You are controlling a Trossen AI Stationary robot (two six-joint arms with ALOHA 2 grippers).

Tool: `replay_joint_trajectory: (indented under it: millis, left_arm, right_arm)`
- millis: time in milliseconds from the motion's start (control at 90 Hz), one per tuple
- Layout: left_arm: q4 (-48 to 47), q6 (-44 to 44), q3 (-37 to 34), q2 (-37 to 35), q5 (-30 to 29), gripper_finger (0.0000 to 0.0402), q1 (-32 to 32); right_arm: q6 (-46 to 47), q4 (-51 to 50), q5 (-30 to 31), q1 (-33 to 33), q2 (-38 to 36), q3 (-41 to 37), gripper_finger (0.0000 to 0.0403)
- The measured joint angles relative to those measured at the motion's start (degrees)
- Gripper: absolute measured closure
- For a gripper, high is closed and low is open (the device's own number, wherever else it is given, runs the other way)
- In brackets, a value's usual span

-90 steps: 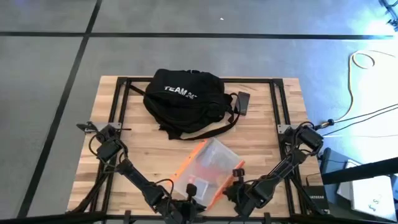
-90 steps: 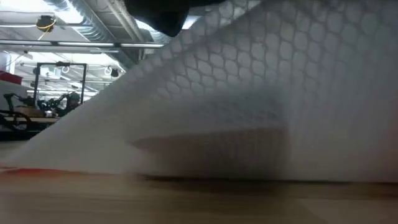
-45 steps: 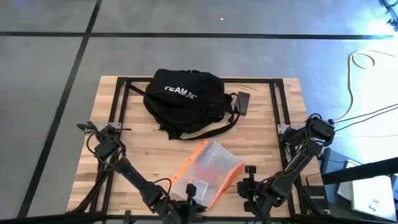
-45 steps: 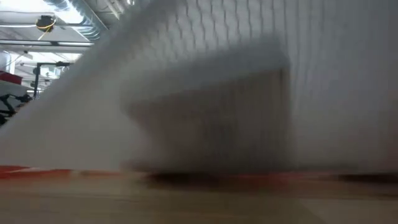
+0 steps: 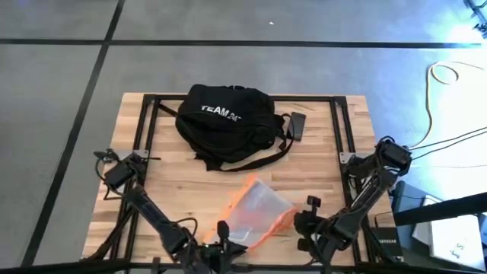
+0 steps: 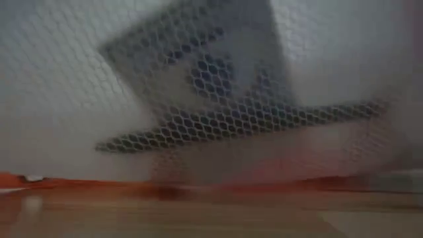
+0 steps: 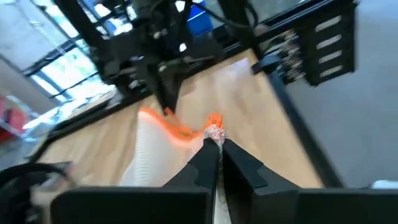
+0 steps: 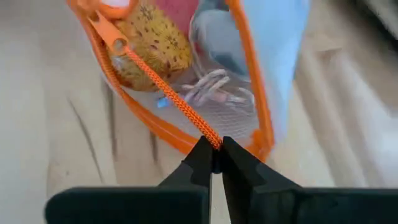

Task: Unpack backpack
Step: Close the white zip bag

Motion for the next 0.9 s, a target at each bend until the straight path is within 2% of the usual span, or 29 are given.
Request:
replay_joint_trajectory:
  millis: [233,656,900]
  left_arm:
    - [-4.72,-2.54,0.00,-2.05,-10.01,0.0402,-1.47]
    - [-4.33,-4.76,0.00,-3.48,-28.71,0.0401,-2.60]
    - [-4.31,-5.99,0.00,-3.48,-34.04,0.0402,-2.75]
  right_arm:
    - [11.49,-5.78,2.99,3.74,-0.62,0.00,0.0402]
    - [27.71,-11.43,7.41,9.46,-1.14,0.00,0.0402]
    - [34.99,-15.62,13.42,12.54,-4.42,0.00,0.0402]
